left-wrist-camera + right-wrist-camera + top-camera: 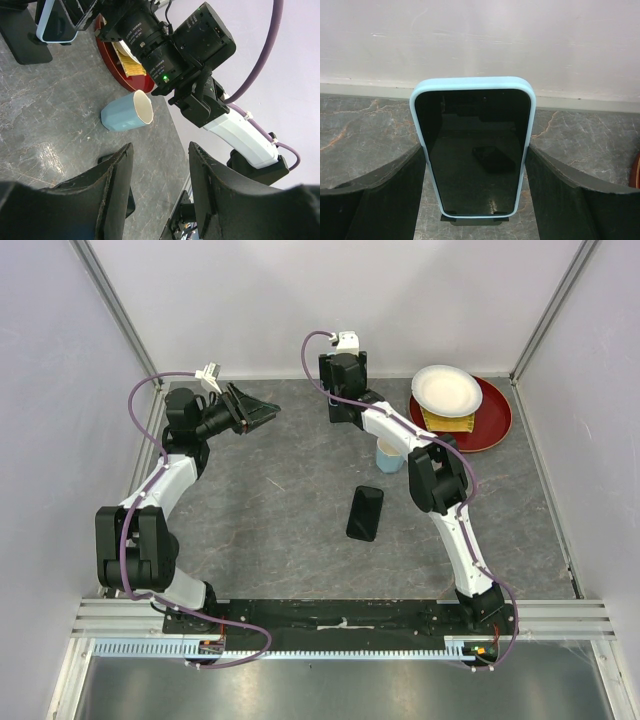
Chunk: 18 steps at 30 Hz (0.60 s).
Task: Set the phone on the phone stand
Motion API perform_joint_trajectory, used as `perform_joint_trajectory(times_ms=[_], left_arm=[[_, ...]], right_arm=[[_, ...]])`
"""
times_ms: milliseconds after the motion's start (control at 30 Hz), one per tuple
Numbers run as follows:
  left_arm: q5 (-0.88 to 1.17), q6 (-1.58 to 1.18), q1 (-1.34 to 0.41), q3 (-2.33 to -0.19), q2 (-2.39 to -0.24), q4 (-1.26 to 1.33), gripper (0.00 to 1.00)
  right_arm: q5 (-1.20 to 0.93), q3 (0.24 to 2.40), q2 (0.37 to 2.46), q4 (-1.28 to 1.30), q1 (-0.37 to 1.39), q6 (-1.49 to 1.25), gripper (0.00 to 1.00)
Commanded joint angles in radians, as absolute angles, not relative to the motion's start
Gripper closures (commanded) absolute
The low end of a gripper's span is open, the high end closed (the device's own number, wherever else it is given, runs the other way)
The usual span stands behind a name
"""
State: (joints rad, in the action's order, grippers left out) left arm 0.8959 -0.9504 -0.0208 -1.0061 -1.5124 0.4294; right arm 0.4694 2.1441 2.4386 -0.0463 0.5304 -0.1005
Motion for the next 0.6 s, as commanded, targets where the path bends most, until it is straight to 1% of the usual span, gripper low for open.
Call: perform_joint_trajectory(times_ms=[0, 33, 67, 167, 233, 267, 333, 367, 467, 500, 567], left_arm=[[0.919, -0.980, -0.015, -0.999, -1.500, 0.482, 0.45], [0.919, -0.980, -0.015, -0.999, -1.502, 0.482, 0.45], [0.919, -0.980, -0.015, -0.999, -1.502, 0.482, 0.45], [0.919, -0.982, -0.015, -0.999, -1.502, 0.483, 0.45], [0.919, -0.983, -0.014, -0.999, -1.500, 0.485, 0.45], [0.919, -0.983, -0.014, -0.997, -1.500, 0.485, 0.45], [0.919, -0.983, -0.014, -0.999, -1.502, 0.485, 0.45], [0.919, -0.983, -0.012, -0.999, -1.500, 0.485, 0.45], [0.920, -0.983, -0.011, -0.997, -1.502, 0.485, 0.45], [0.917, -0.983, -0.011, -0.999, -1.500, 0.485, 0.45], [0.920, -0.983, -0.011, -0.997, -1.500, 0.485, 0.45]], right_arm=[[0.485, 2.209, 2.444, -0.103, 0.534, -0.114, 0.98], [0.488, 2.207, 2.447, -0.101, 0.534, -0.115, 0.96], [0.488, 2.209, 2.447, -0.101, 0.534, -0.115, 0.92], [0.480, 2.209, 2.451, -0.094, 0.535, -0.121, 0.90], [0.482, 2.214, 2.453, -0.089, 0.537, -0.124, 0.86], [0.485, 2.212, 2.453, -0.086, 0.538, -0.124, 0.77], [0.494, 2.203, 2.453, -0.086, 0.543, -0.121, 0.68], [0.494, 2.200, 2.453, -0.087, 0.545, -0.117, 0.60], [0.503, 2.189, 2.453, -0.087, 0.548, -0.115, 0.50], [0.503, 2.183, 2.451, -0.087, 0.546, -0.115, 0.44], [0.503, 2.181, 2.450, -0.087, 0.546, -0.115, 0.37]])
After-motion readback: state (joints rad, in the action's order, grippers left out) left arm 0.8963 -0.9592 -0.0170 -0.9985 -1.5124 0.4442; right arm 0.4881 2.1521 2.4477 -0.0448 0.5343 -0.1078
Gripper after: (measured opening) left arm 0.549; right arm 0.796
